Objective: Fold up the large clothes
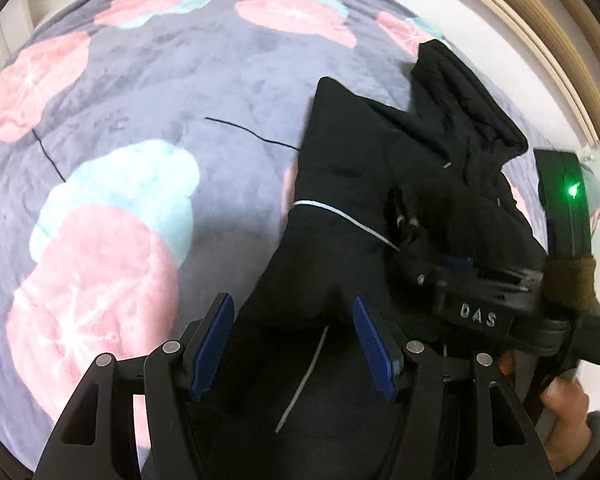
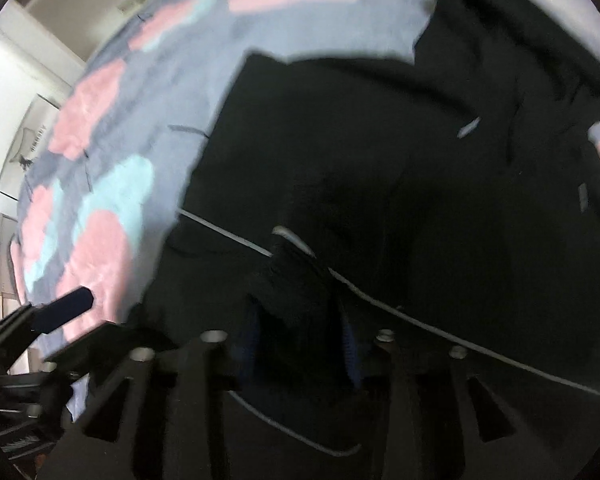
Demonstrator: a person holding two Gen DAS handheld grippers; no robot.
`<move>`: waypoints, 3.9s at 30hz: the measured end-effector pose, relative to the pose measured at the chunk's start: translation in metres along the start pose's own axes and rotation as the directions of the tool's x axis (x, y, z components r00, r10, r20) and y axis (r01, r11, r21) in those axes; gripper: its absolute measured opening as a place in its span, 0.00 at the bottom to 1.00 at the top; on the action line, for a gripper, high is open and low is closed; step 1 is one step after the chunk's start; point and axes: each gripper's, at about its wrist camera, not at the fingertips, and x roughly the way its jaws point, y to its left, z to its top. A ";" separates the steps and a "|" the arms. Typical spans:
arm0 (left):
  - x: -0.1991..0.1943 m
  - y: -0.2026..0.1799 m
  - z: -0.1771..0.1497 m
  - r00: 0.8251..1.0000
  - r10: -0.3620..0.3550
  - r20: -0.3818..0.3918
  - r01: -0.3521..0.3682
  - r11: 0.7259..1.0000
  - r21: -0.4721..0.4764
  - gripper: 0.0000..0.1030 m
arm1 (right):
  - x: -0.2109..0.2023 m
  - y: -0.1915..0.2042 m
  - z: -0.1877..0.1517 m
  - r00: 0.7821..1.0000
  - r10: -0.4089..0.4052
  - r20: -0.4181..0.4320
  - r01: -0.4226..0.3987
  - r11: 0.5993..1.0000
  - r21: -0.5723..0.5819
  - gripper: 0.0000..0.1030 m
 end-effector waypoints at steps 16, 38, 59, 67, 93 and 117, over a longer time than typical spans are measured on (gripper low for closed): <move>0.066 -0.060 0.047 0.934 -0.335 -0.124 0.341 0.940 0.030 0.63 | -0.158 -0.163 -0.096 0.955 -0.220 0.198 0.176 0.960 0.219 0.58; 0.098 -0.071 0.058 0.987 -0.088 -0.133 0.110 0.980 0.167 0.33 | -0.106 -0.218 -0.131 0.942 -0.335 0.032 0.301 0.881 0.365 0.59; 0.062 -0.122 0.067 0.992 -0.119 -0.037 0.125 0.955 0.269 0.44 | -0.104 -0.187 -0.083 0.924 -0.371 0.091 0.336 0.903 0.268 0.67; 0.119 -0.127 0.050 0.997 0.013 -0.078 0.011 0.958 0.287 0.43 | -0.054 -0.189 -0.084 0.918 -0.395 0.032 0.378 0.896 0.232 0.69; -0.043 -0.138 0.037 0.984 -0.178 -0.011 0.156 0.829 0.537 0.45 | -0.177 -0.136 -0.144 0.938 -0.315 0.147 0.188 0.815 0.548 0.71; 0.115 -0.211 0.280 0.982 -0.183 0.043 0.150 0.901 0.407 0.45 | -0.135 -0.286 0.088 0.887 -0.363 0.285 0.158 0.818 0.553 0.71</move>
